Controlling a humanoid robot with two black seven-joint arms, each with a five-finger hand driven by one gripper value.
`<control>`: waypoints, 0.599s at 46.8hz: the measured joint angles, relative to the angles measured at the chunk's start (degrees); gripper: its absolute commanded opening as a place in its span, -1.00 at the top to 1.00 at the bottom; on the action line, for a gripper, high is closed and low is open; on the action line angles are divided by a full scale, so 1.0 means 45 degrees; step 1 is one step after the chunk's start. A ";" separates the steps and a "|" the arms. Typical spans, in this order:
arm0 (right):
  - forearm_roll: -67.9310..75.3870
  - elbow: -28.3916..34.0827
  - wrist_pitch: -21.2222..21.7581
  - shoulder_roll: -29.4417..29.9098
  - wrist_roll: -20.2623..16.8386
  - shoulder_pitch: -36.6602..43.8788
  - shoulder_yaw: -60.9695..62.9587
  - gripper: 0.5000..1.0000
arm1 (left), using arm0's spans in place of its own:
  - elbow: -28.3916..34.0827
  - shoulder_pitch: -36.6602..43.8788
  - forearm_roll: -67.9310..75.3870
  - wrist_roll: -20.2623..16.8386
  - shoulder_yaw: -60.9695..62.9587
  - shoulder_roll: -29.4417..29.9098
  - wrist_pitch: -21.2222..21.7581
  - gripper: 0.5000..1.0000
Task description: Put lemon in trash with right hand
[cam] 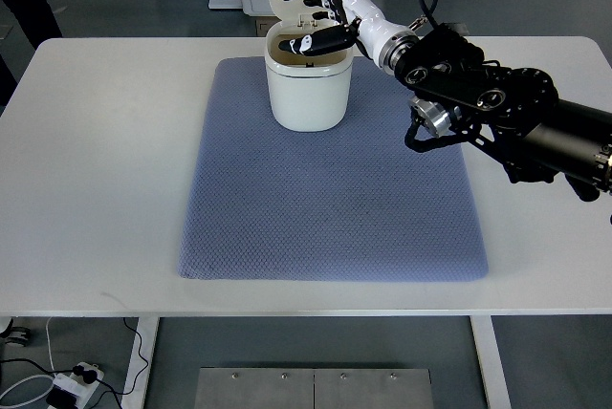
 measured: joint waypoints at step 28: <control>0.0032 0.4552 -0.0035 -0.3869 0.0548 -0.0377 0.0511 -1.00 | 0.0000 0.0002 0.0001 -0.0002 0.0002 0.0000 -0.0003 -1.00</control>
